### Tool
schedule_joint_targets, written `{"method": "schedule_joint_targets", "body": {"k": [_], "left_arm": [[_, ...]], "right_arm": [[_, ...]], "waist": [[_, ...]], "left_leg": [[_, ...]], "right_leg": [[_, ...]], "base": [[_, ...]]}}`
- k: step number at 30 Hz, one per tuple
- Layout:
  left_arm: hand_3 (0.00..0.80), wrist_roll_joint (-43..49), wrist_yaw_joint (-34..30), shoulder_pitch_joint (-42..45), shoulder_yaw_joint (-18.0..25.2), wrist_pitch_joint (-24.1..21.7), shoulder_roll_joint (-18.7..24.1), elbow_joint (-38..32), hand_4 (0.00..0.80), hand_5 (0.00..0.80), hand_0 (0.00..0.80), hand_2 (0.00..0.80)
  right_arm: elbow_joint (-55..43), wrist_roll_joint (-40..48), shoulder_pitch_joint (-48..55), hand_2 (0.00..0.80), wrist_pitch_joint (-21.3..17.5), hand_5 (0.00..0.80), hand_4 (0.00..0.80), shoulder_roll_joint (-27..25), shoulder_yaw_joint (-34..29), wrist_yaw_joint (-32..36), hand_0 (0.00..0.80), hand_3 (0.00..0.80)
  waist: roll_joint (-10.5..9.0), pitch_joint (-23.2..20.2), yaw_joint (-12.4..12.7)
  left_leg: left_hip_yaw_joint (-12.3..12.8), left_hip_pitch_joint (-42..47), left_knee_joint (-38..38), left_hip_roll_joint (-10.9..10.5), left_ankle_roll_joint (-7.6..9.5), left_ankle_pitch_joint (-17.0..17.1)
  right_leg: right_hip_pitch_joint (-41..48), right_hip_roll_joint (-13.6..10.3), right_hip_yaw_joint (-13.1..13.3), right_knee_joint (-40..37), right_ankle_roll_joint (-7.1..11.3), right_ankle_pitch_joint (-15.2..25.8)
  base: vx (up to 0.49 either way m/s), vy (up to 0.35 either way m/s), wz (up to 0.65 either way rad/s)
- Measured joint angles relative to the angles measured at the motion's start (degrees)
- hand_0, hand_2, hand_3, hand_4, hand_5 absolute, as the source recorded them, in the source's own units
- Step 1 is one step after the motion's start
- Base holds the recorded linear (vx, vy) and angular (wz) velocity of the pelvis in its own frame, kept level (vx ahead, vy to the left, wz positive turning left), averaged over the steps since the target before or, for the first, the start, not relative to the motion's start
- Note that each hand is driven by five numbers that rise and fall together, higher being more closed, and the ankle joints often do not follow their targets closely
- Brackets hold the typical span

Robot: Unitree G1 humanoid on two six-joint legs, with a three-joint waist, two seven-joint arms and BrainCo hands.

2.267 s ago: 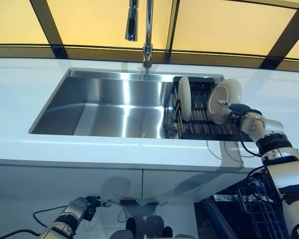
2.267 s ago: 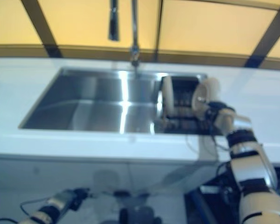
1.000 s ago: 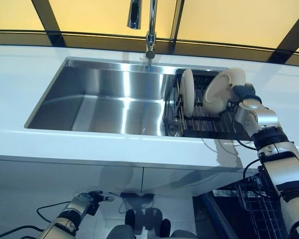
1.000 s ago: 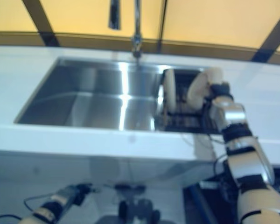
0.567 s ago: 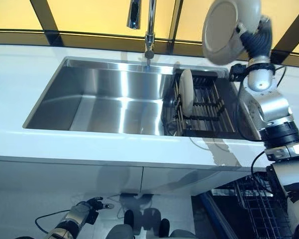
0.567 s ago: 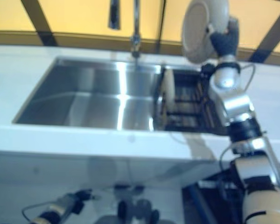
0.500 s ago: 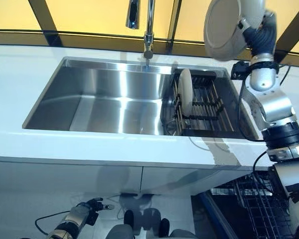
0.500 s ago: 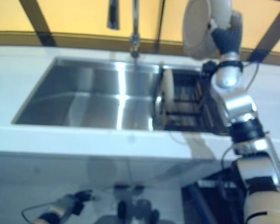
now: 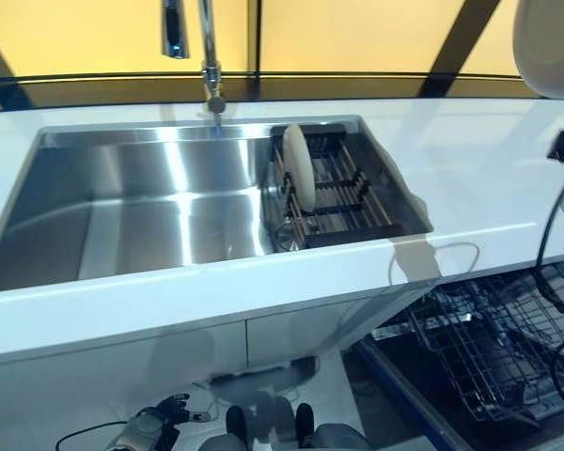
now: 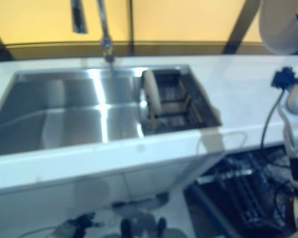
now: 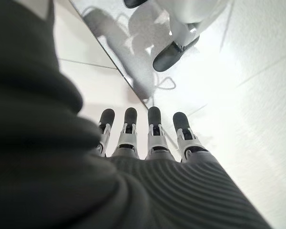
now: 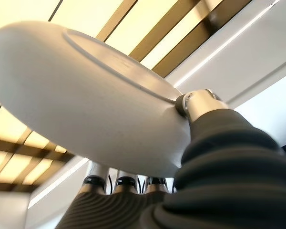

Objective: Take plates into dishwasher

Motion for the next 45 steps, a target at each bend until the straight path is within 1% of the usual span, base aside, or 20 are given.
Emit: {"method": "schedule_joint_targets", "body": {"k": [2, 4, 5, 6, 7, 8, 11, 14, 15, 21, 22, 24, 26, 30, 31, 34, 35, 37, 42, 45], "left_arm": [[0.000, 0.0, 1.9, 0.1, 0.8, -0.9, -0.8, 2.6, 0.000, 0.000, 0.000, 0.000], [0.000, 0.0, 5.2, 1.0, 1.7, -2.3, -2.0, 3.4, 0.000, 0.000, 0.000, 0.000], [0.000, 0.0, 6.4, 1.6, 1.7, -2.7, -2.6, 3.2, 0.000, 0.000, 0.000, 0.000], [0.000, 0.1, 7.0, 2.2, 1.6, -2.7, -3.2, 2.7, 0.000, 0.000, 0.000, 0.000], [0.000, 0.2, 7.4, 2.7, 1.6, -2.7, -3.3, 2.2, 0.000, 0.000, 0.000, 0.000], [0.000, 0.3, 7.7, 3.2, 1.7, -2.8, -3.4, 2.1, 0.000, 0.000, 0.000, 0.000], [0.000, 0.3, 7.7, 3.3, 1.7, -3.6, -3.5, 2.4, 0.000, 0.000, 0.000, 0.000], [0.000, 0.0, 7.9, 3.2, 2.4, -4.9, -3.3, 3.0, 0.000, 0.000, 0.000, 0.000], [0.000, 0.0, 8.1, 3.1, 2.4, -5.0, -3.4, 3.1, 0.000, 0.000, 0.000, 0.000], [0.000, 0.0, 8.3, 3.1, 2.3, -5.6, -4.3, 3.0, 0.000, 0.000, 0.000, 0.000], [0.000, 0.0, 8.3, 3.3, 2.3, -5.9, -4.3, 3.1, 0.000, 0.000, 0.000, 0.000], [0.000, 0.0, 8.4, 3.5, 2.2, -6.1, -4.2, 3.3, 0.000, 0.000, 0.000, 0.000], [0.000, 0.0, 8.4, 3.5, 2.2, -6.2, -4.2, 3.3, 0.000, 0.000, 0.000, 0.000], [0.000, 0.1, 8.4, 3.4, 2.2, -6.3, -4.0, 3.3, 0.000, 0.000, 0.000, 0.000], [0.000, 0.1, 8.5, 3.3, 2.2, -6.3, -3.9, 3.3, 0.000, 0.000, 0.000, 0.000], [0.000, 0.1, 8.5, 3.3, 2.0, -6.3, -4.0, 3.2, 0.000, 0.000, 0.000, 0.000], [0.000, 0.1, 8.4, 3.4, 2.0, -6.3, -3.9, 3.2, 0.000, 0.000, 0.000, 0.000], [0.000, 0.1, 8.4, 3.2, 1.4, -6.3, -4.0, 2.8, 0.000, 0.000, 0.000, 0.000], [0.000, 0.1, 8.4, 2.7, 0.5, -6.4, -4.2, 1.1, 0.000, 0.000, 0.000, 0.000], [0.000, 0.1, 8.4, 1.6, -0.1, -6.4, -4.3, 0.7, 0.000, 0.000, 0.000, 0.000]], "right_arm": [[-0.4, 0.4, 7.2, 0.800, -1.9, 0.800, 0.800, 3.9, -2.1, 1.5, 0.800, 0.800], [-1.7, 0.4, 14.7, 0.800, -3.8, 0.800, 0.800, 9.0, -3.2, 3.4, 0.800, 0.800], [-2.8, 0.4, 17.7, 0.800, -3.8, 0.800, 0.800, 10.0, -3.2, 4.3, 0.800, 0.800], [-4.3, 0.4, 21.6, 0.800, -4.0, 0.800, 0.800, 10.9, -3.7, 5.8, 0.800, 0.800], [-4.9, 0.5, 24.2, 0.800, -4.1, 0.800, 0.800, 11.3, -3.7, 6.8, 0.800, 0.800], [-5.4, 0.9, 26.3, 0.800, -4.1, 0.800, 0.800, 11.4, -3.7, 8.1, 0.800, 0.800], [-5.2, 1.0, 27.8, 0.800, -4.0, 0.800, 0.800, 12.2, -3.4, 11.7, 0.800, 0.800], [-4.9, 1.6, 30.0, 0.800, -3.8, 0.800, 0.800, 13.6, -3.4, 15.5, 0.800, 0.800], [-4.7, 1.8, 31.0, 0.800, -3.7, 0.800, 0.800, 14.6, -3.3, 16.8, 0.800, 0.800], [-0.8, 1.9, 33.3, 0.800, -1.2, 0.800, 0.800, 17.2, 3.2, 20.6, 0.800, 0.800], [0.0, 1.5, 33.3, 0.800, -0.7, 0.800, 0.800, 18.3, 3.9, 20.9, 0.800, 0.800], [1.7, -0.5, 33.0, 0.800, -0.7, 0.800, 0.800, 19.4, 5.6, 20.7, 0.800, 0.800], [2.6, -2.2, 33.0, 0.800, -0.4, 0.800, 0.800, 19.8, 7.3, 20.7, 0.800, 0.800], [5.4, -5.5, 31.8, 0.800, 0.0, 0.800, 0.800, 19.9, 10.3, 19.8, 0.800, 0.800], [6.4, -6.6, 31.4, 0.800, 0.3, 0.800, 0.800, 20.0, 10.7, 19.4, 0.800, 0.800], [8.4, -8.4, 30.3, 0.800, 0.6, 0.800, 0.800, 20.0, 11.3, 17.6, 0.800, 0.800], [8.8, -9.5, 29.6, 0.800, 0.6, 0.800, 0.800, 20.0, 11.7, 16.8, 0.800, 0.800], [9.8, -11.8, 28.1, 0.800, 0.7, 0.800, 0.800, 20.0, 12.7, 15.3, 0.800, 0.800], [10.8, -17.8, 24.2, 0.800, 1.5, 0.800, 0.800, 19.9, 14.3, 10.8, 0.800, 0.800], [12.8, -21.7, 22.0, 0.800, 2.6, 0.800, 0.800, 19.8, 14.7, 10.0, 0.800, 0.800]], "waist": [[-0.02, -0.3, -0.4], [-0.31, -0.6, -1.1], [-0.11, -0.6, -1.5], [-0.15, -0.6, -1.6], [-0.53, -0.8, -1.7], [-0.70, -0.9, -1.9], [-0.23, -0.7, -2.1], [-0.42, -1.4, -4.8], [-0.70, -1.7, -4.9], [-0.41, -2.3, -4.8], [-0.58, -2.7, -4.7], [-0.90, -3.0, -4.6], [-0.98, -3.1, -4.5], [-1.05, -3.1, -4.2], [-0.89, -3.0, -3.4], [-0.64, -2.9, -2.8], [-0.44, -2.8, -2.9], [-0.03, -2.4, -2.7], [2.26, 0.1, -2.5], [3.04, 1.0, -1.2]], "left_leg": [[2.8, 0.4, -0.1, 1.6, 0.46, -0.8], [5.4, 0.3, -0.1, 2.6, 0.17, -1.1], [6.6, 0.2, -0.1, 3.0, -0.05, -1.3], [7.7, 0.2, -0.1, 3.3, -0.34, -1.4], [8.3, 0.5, 0.0, 3.0, -0.91, -1.5], [8.2, 0.7, 0.0, 2.6, -1.41, -1.5], [6.1, 0.9, -0.1, 2.9, -2.19, -2.0], [5.2, 1.0, -0.1, 2.9, -2.93, -1.6], [5.2, 1.0, -0.1, 2.8, -3.03, -1.6], [4.8, 0.9, -0.1, 3.8, -3.70, -1.4], [4.8, 0.9, 0.0, 3.8, -3.86, -1.4], [4.4, 0.9, 0.0, 3.8, -4.36, -1.3], [3.7, 0.8, 0.0, 3.7, -4.43, -1.3], [3.1, 0.1, 0.0, 3.5, -4.39, -1.3], [2.9, -0.1, 0.0, 3.5, -4.36, -1.3], [2.4, -0.8, 0.0, 3.4, -4.30, -1.2], [1.8, -1.0, -0.1, 3.3, -3.96, -1.2], [1.7, -1.3, 0.0, 3.2, -4.20, -0.8], [0.2, -3.0, 0.0, 2.9, -4.05, -0.2], [0.0, -4.1, 0.0, 2.8, -4.01, -0.1]], "right_leg": [[-0.9, 0.3, -0.4, 0.1, 1.84, 1.6], [-2.3, -1.2, -3.0, 1.5, 0.88, 0.7], [-2.8, -2.4, -3.8, 2.0, 0.88, 0.7], [-2.7, -3.7, -4.1, 2.2, 0.89, 0.7], [-2.1, -4.7, -4.0, 2.2, 0.97, 2.5], [-1.4, -4.3, -2.6, 1.3, 0.89, 2.1], [-1.6, -3.2, -1.5, -0.2, 0.90, 2.1], [-0.7, -3.3, -1.6, -1.7, 1.68, 0.8], [-0.7, -3.3, -1.6, -2.3, 0.99, -0.4], [-1.1, -2.3, -2.0, -2.4, 0.64, -0.3], [-1.0, -2.1, -2.1, -2.8, -0.13, 0.0], [-0.5, -2.0, -2.3, -3.6, -1.19, 0.8], [-0.2, -2.0, -2.6, -3.7, -1.42, 1.0], [-0.2, -2.1, -2.6, -4.2, -1.46, 1.0], [-0.3, -2.4, -2.6, -4.2, -1.46, 1.0], [-0.2, -2.5, -3.3, -4.6, -1.46, 1.0], [-0.4, -2.6, -3.4, -4.6, -1.52, 0.9], [-0.7, -2.6, -3.4, -4.7, -1.62, 0.8], [-1.5, -2.8, -4.8, -4.7, -1.77, 0.6], [-2.2, -2.8, -5.0, -4.7, -2.22, 0.9]], "base": [[-0.103, -0.116, -0.81], [-0.110, -0.086, -0.72], [-0.089, -0.061, -0.75], [-0.067, -0.044, -0.63], [-0.045, -0.034, -0.53], [-0.026, -0.023, -0.47], [-0.018, -0.058, -0.66], [-0.016, -0.134, -0.13], [-0.009, -0.145, -0.19], [0.008, -0.157, -0.08], [0.023, -0.169, 0.05], [0.017, -0.166, 0.10], [-0.003, -0.147, 0.17], [-0.019, -0.126, 0.10], [-0.021, -0.114, 0.03], [-0.024, -0.094, 0.08], [-0.045, -0.073, 0.18], [-0.045, -0.042, 0.11], [-0.045, -0.036, 0.14], [-0.022, -0.016, 0.05]]}}
